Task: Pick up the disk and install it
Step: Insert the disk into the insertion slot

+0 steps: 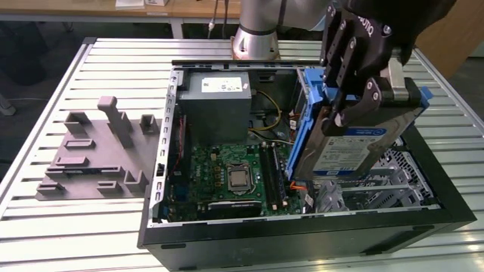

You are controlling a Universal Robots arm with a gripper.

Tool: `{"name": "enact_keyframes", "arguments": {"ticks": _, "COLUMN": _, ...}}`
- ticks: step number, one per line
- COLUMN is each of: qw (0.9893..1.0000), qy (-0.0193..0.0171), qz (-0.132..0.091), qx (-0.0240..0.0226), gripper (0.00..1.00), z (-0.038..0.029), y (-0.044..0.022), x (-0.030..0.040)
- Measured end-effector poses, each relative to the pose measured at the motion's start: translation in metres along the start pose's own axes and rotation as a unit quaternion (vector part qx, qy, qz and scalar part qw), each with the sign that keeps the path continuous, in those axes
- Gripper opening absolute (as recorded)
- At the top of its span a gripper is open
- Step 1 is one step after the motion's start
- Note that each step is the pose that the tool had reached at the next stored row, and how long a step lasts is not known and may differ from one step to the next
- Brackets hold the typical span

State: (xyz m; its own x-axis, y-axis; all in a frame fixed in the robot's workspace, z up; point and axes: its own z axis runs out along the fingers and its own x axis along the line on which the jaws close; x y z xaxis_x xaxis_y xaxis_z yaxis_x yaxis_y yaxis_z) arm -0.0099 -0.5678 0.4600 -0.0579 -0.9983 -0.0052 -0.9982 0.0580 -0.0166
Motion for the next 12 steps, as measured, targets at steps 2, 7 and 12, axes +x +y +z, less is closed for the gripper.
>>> {"name": "enact_keyframes", "arguments": {"ticks": 2, "qw": 1.0000, "qy": 0.0001, "qz": 0.000, "qx": 0.0000, "gripper": 0.36, "z": 0.0012, "y": -0.0033, "x": 0.0002}}
{"name": "enact_keyframes", "arguments": {"ticks": 7, "qw": 1.0000, "qy": 0.0001, "qz": 0.000, "qx": -0.0001, "gripper": 0.36, "z": 0.0036, "y": -0.0177, "x": -0.0001}}
{"name": "enact_keyframes", "arguments": {"ticks": 12, "qw": 1.0000, "qy": 0.0002, "qz": 0.000, "qx": -0.0003, "gripper": 0.36, "z": 0.0057, "y": -0.0359, "x": -0.0011}}
